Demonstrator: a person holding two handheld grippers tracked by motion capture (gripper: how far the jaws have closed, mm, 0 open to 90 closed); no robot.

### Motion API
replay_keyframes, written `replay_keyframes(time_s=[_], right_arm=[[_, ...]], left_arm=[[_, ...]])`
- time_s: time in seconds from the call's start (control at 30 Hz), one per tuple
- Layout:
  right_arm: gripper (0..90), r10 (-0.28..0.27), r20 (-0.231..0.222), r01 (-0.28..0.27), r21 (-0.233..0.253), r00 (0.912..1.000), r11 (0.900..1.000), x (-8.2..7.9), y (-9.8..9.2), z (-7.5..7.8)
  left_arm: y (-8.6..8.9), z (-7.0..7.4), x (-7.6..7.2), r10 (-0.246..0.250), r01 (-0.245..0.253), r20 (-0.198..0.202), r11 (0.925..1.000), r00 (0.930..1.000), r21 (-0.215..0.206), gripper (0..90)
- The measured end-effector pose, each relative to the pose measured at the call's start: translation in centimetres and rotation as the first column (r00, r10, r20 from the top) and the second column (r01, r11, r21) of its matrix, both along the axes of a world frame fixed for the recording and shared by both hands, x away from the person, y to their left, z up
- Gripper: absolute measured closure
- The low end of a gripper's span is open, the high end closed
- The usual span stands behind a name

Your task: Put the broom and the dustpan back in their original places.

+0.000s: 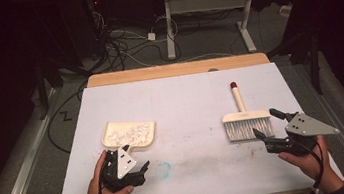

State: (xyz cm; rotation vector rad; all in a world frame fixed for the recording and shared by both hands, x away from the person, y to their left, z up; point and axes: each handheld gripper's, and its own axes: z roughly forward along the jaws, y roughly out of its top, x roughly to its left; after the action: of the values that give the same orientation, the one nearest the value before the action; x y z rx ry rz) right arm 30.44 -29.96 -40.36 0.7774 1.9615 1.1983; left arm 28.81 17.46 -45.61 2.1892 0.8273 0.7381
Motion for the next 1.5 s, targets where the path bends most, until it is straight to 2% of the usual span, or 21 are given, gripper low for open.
replay_keyframes(time_s=[0.07, 0.13, 0.2, 0.33, 0.43, 0.57, 0.63, 0.73, 0.93, 1.07, 1.17, 1.23, 1.4, 1.5], right_arm=[[22.1, -0.008, 0.006, 0.009, -0.012, 0.9999, 1.000, -0.2, -0.3, -0.3], [21.5, -0.007, -0.008, 0.007, 0.008, 0.9999, 1.000, -0.3, -0.6, -0.9], [20.7, -0.015, -0.018, 0.014, -0.019, 0.9997, 1.000, -0.4, -0.8, -1.5], [20.1, -0.022, -0.022, 0.022, -0.033, 0.9995, 0.999, -0.7, -1.3, -2.6], [20.0, -0.033, -0.044, 0.032, -0.008, 0.9985, 0.999, -1.2, -1.6, -3.5], [18.7, -0.028, -0.070, 0.026, -0.028, 0.9971, 0.999, -1.7, -1.8, -4.4], [18.2, -0.028, -0.079, 0.026, -0.020, 0.9964, 0.999, -1.8, -1.8, -4.4], [17.7, -0.027, -0.068, 0.026, -0.016, 0.9973, 1.000, -1.8, -1.8, -4.2], [17.7, -0.021, -0.058, 0.019, -0.032, 0.9981, 0.999, -2.0, -1.5, -4.1], [17.7, -0.018, -0.039, 0.017, -0.026, 0.9991, 1.000, -2.3, -1.3, -3.6], [17.7, -0.018, -0.041, 0.017, -0.024, 0.9990, 1.000, -2.4, -1.1, -3.6], [17.6, -0.021, -0.040, 0.020, -0.030, 0.9990, 0.999, -2.4, -1.1, -3.6], [17.7, -0.024, -0.040, 0.023, -0.033, 0.9989, 0.999, -2.5, -1.2, -3.6], [17.8, -0.044, -0.033, 0.042, -0.058, 0.9985, 0.997, -2.5, -1.1, -3.7]], left_arm=[[0.1, 0.0, 0.0, 0.007, -0.007, 0.003, 1.0000, 1.0000, -0.001, 18.4], [0.2, 0.0, 0.0, 0.006, -0.006, 0.003, 1.0000, 1.0000, -0.006, 18.4], [0.2, 0.0, -0.1, 0.013, -0.013, 0.007, 0.9999, 0.9999, -0.002, 18.4], [0.3, 0.1, -0.2, 0.017, -0.017, 0.013, 0.9998, 0.9998, -0.004, 18.4], [0.3, 0.2, -0.2, 0.014, -0.014, 0.023, 0.9999, 0.9996, 0.000, 18.4], [0.2, 0.1, -0.3, 0.008, -0.008, 0.027, 1.0000, 0.9996, 0.001, 18.4], [0.2, 0.1, -0.3, 0.008, -0.008, 0.025, 0.9999, 0.9997, 0.007, 18.4], [0.2, 0.0, -0.4, 0.011, -0.011, 0.025, 0.9999, 0.9996, 0.008, 18.4], [0.0, -0.2, -0.8, -0.003, 0.003, 0.024, 0.9995, 0.9997, 0.031, 18.4], [0.0, -0.1, -0.8, -0.003, 0.003, 0.027, 0.9999, 0.9996, 0.016, 18.4], [0.0, -0.1, -0.7, -0.009, 0.008, 0.027, 0.9997, 0.9996, 0.023, 18.4], [-0.1, -0.2, -0.6, -0.007, 0.007, 0.025, 0.9998, 0.9997, 0.019, 18.4], [-0.3, -0.2, -0.5, -0.010, 0.010, 0.022, 0.9992, 0.9997, 0.039, 18.4], [-0.2, -0.2, -0.4, -0.008, 0.007, 0.024, 0.9994, 0.9997, 0.034, 18.4]])
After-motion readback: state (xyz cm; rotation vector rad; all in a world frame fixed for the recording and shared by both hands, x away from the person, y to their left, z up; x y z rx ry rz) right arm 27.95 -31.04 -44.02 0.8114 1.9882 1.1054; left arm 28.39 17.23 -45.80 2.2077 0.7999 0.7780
